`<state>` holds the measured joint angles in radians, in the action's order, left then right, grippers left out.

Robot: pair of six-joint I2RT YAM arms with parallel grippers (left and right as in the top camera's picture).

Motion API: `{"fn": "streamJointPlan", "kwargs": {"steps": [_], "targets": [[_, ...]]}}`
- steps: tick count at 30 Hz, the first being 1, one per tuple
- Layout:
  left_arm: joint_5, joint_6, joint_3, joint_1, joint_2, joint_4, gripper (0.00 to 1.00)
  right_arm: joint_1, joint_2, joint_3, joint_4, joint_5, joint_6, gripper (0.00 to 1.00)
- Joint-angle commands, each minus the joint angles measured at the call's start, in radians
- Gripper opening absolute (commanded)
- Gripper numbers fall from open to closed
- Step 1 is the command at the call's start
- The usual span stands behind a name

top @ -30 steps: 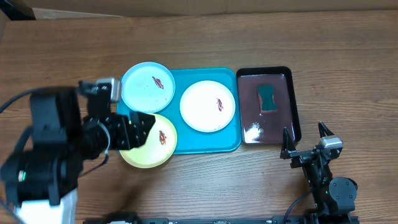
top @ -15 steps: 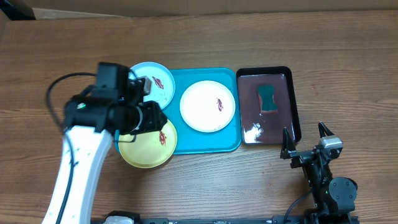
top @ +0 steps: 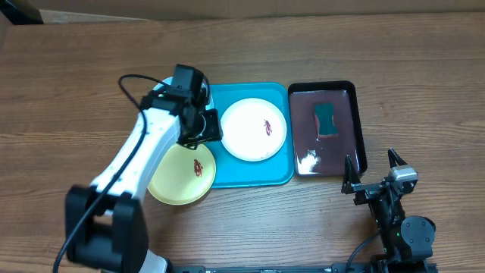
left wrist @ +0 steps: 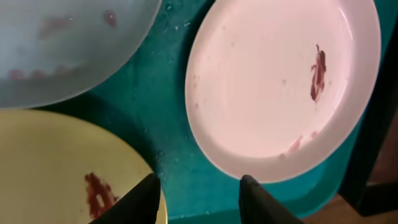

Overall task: Clean dirty plates on tray and stack at the side
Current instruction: 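Move the left gripper over the tray to the white plate's left rim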

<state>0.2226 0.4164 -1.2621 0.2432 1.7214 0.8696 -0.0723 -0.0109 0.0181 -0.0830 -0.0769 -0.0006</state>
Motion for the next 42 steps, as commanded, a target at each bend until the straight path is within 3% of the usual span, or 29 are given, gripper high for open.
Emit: {"fn": "streamJointPlan", "kwargs": {"steps": [1,5,18,22,30,42], "targets": [[-0.017,0.021,0.005,0.009,0.051,-0.044,0.41,0.005,0.008,-0.010,0.003,0.008,-0.004,1.00],[-0.018,0.021,0.005,0.009,0.085,-0.106,0.35,0.005,0.008,-0.010,0.003,0.008,-0.004,1.00],[-0.046,0.022,0.005,0.015,0.160,-0.167,0.37,0.005,0.008,-0.010,0.003,0.008,-0.004,1.00],[-0.047,0.022,0.005,0.029,0.165,-0.167,0.24,0.005,0.008,-0.010,0.003,0.008,-0.004,1.00],[-0.159,0.042,0.005,0.072,0.170,-0.167,0.26,0.005,0.008,-0.010,0.003,0.008,-0.004,1.00],[-0.166,0.090,0.046,0.074,0.171,-0.232,0.29,0.005,0.008,-0.010,0.003,0.008,-0.004,1.00]]}}
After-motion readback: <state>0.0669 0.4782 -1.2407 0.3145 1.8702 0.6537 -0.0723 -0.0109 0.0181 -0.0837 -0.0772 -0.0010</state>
